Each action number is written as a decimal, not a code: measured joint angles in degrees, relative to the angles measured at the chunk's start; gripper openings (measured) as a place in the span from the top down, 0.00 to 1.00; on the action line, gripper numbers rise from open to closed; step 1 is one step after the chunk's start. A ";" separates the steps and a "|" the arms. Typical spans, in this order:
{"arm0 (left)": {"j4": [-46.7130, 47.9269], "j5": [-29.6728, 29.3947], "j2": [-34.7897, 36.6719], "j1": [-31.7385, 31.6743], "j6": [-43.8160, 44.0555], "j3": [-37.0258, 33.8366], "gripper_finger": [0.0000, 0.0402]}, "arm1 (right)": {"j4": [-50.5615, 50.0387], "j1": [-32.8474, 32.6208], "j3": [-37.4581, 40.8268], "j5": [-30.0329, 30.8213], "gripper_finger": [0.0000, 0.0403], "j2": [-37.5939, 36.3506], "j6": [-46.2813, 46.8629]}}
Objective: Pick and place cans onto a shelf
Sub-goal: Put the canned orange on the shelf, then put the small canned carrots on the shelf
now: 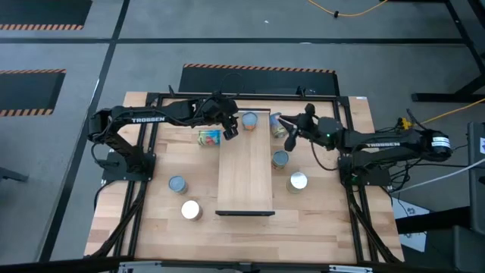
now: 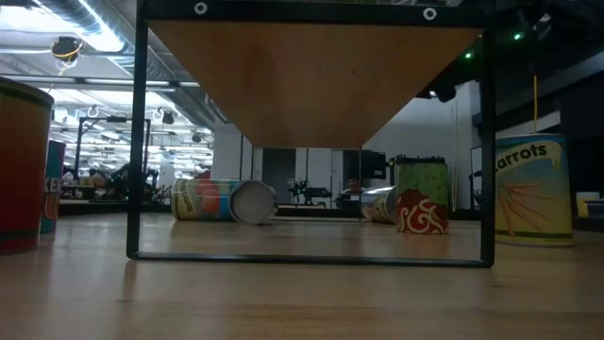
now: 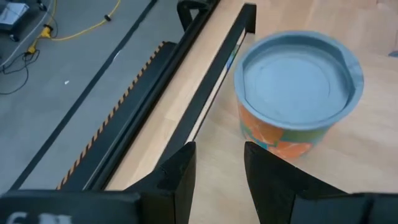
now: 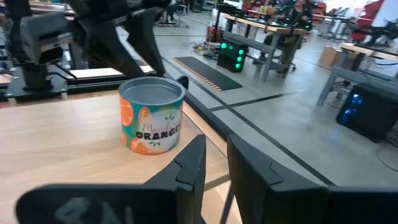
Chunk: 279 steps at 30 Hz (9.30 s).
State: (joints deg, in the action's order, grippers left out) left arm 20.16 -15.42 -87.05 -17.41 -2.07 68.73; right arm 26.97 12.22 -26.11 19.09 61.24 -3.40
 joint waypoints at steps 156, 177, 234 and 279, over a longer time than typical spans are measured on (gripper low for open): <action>-51.12 -12.63 3.63 23.09 21.55 -50.58 0.68 | -6.15 0.87 0.02 -10.19 0.82 -3.60 7.45; -59.28 -12.42 -3.65 17.48 24.50 -50.58 0.68 | -6.15 0.88 0.02 -10.21 0.82 -3.60 7.43; -60.91 -10.84 -3.63 10.93 21.95 -50.56 0.97 | -6.16 0.87 0.02 -10.16 0.82 -3.60 7.21; -21.58 -13.44 23.90 23.09 28.98 -50.51 1.00 | -6.22 0.88 0.02 -10.16 0.82 -3.60 7.21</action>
State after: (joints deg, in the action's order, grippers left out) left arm -1.42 -28.86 -63.15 5.68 26.92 18.22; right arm 20.75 13.10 -26.09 8.93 57.65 3.81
